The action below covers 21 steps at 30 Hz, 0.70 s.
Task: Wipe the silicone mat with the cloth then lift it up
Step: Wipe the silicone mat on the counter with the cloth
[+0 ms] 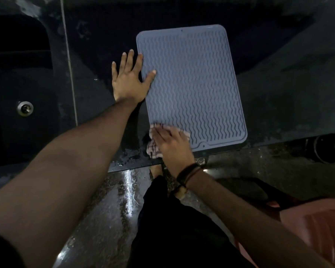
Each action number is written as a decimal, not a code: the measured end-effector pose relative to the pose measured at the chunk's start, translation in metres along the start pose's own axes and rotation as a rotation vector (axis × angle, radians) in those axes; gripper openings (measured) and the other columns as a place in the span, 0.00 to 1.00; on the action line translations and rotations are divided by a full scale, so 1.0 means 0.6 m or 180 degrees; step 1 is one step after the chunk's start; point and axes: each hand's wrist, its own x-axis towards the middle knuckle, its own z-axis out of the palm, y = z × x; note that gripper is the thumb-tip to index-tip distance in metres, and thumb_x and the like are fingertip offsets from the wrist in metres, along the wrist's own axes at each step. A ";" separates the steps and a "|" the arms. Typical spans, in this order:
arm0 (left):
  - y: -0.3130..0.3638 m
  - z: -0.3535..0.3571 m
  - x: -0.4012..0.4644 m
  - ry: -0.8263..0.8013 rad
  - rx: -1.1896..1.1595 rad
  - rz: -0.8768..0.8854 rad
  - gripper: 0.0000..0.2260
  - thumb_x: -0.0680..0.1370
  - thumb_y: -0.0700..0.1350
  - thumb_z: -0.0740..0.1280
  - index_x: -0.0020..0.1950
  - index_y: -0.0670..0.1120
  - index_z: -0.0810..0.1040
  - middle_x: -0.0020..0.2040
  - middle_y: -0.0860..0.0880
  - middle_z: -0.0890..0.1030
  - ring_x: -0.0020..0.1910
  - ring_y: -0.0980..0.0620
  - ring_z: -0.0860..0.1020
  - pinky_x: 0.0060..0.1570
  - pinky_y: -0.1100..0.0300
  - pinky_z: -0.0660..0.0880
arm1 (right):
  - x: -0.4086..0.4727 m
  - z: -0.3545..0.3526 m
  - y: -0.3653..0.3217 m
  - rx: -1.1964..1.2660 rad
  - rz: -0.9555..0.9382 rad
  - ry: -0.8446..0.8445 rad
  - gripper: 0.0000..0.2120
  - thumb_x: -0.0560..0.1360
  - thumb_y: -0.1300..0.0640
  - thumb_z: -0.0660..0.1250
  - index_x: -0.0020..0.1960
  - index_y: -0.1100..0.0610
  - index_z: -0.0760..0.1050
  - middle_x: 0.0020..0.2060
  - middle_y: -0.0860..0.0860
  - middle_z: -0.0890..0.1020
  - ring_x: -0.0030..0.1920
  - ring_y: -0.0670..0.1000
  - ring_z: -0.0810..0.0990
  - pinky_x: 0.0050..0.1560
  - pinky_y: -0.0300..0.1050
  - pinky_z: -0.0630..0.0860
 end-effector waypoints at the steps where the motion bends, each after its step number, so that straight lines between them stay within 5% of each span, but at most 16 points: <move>1: 0.002 -0.001 0.000 -0.0003 -0.0004 -0.0005 0.36 0.81 0.72 0.46 0.84 0.54 0.55 0.85 0.49 0.53 0.84 0.49 0.47 0.81 0.43 0.40 | -0.020 0.002 -0.002 -0.0031 -0.0014 0.0021 0.24 0.74 0.60 0.53 0.68 0.55 0.72 0.64 0.50 0.76 0.60 0.54 0.73 0.56 0.52 0.74; 8: 0.001 -0.003 -0.002 0.0004 -0.0022 0.0011 0.36 0.81 0.71 0.46 0.84 0.53 0.55 0.85 0.48 0.53 0.84 0.49 0.47 0.81 0.42 0.40 | -0.078 -0.025 0.020 0.0081 -0.0218 -0.0350 0.24 0.70 0.60 0.63 0.66 0.54 0.72 0.62 0.50 0.78 0.60 0.56 0.73 0.55 0.52 0.73; 11: 0.000 -0.002 -0.001 0.0012 -0.0006 0.0000 0.36 0.81 0.71 0.47 0.84 0.53 0.55 0.85 0.48 0.53 0.84 0.49 0.47 0.80 0.42 0.40 | -0.025 -0.059 0.046 0.0183 0.0265 0.0070 0.27 0.66 0.62 0.74 0.63 0.53 0.74 0.56 0.49 0.81 0.56 0.55 0.74 0.50 0.51 0.76; 13: 0.000 -0.003 -0.002 0.0008 -0.0001 -0.0005 0.36 0.81 0.71 0.47 0.84 0.53 0.55 0.85 0.48 0.52 0.84 0.49 0.47 0.80 0.42 0.41 | 0.036 -0.074 0.061 0.0203 0.0476 0.0352 0.29 0.66 0.62 0.74 0.66 0.55 0.72 0.59 0.51 0.80 0.59 0.57 0.73 0.53 0.53 0.75; 16: 0.003 -0.003 -0.002 0.0004 0.0035 -0.0007 0.36 0.81 0.71 0.46 0.84 0.53 0.55 0.85 0.49 0.52 0.84 0.49 0.47 0.81 0.42 0.41 | 0.105 -0.066 0.058 -0.0119 0.0312 -0.0030 0.31 0.70 0.62 0.68 0.72 0.57 0.65 0.68 0.53 0.72 0.67 0.59 0.66 0.62 0.54 0.68; 21: 0.000 0.003 0.001 0.0014 0.0029 -0.0030 0.36 0.81 0.71 0.45 0.84 0.54 0.54 0.85 0.49 0.52 0.84 0.49 0.47 0.81 0.42 0.41 | 0.033 -0.016 0.053 -0.0095 0.0220 0.0145 0.26 0.71 0.64 0.67 0.69 0.57 0.70 0.66 0.53 0.75 0.63 0.59 0.71 0.59 0.55 0.71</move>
